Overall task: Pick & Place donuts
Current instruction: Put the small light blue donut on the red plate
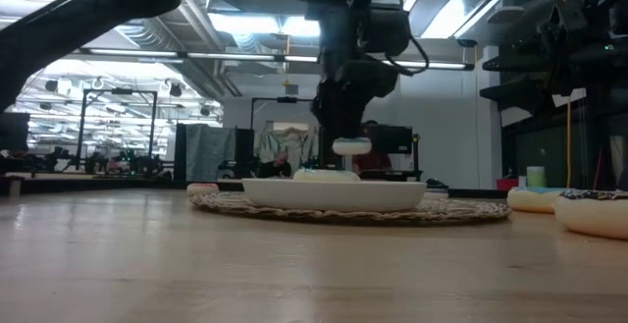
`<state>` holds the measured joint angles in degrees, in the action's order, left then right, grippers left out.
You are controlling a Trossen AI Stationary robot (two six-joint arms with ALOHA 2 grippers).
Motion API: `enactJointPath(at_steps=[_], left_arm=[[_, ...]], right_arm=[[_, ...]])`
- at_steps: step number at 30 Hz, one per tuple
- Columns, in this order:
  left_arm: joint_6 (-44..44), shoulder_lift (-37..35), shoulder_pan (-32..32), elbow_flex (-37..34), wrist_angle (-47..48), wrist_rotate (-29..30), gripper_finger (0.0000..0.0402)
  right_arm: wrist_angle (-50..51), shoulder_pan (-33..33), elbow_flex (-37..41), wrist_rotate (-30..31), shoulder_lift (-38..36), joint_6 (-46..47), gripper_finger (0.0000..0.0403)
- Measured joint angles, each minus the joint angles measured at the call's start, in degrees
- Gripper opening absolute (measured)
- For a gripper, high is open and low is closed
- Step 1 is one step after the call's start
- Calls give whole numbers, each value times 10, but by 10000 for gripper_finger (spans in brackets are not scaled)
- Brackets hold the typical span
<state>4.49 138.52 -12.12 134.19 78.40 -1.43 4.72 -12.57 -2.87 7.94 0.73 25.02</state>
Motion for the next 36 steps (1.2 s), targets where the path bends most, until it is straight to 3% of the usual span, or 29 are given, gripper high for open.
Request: enactJointPath(at_steps=[14, 19, 23, 30, 36], left_arm=[[80, 0, -4, 0, -6, 0, 262], [85, 0, -20, 1, -6, 0, 260], [76, -2, -31, 8, -20, 0, 262], [39, -17, -48, 8, -38, 3, 260], [14, -26, -65, 8, -36, 10, 260]], right_arm=[[-50, 0, 0, 1, 0, 110, 271], [-50, 0, 0, 5, 20, 236, 271], [-68, 0, 0, -10, 63, 313, 271], [-166, -3, -3, 5, 167, 366, 271], [-165, -27, -85, 0, 295, 358, 271]])
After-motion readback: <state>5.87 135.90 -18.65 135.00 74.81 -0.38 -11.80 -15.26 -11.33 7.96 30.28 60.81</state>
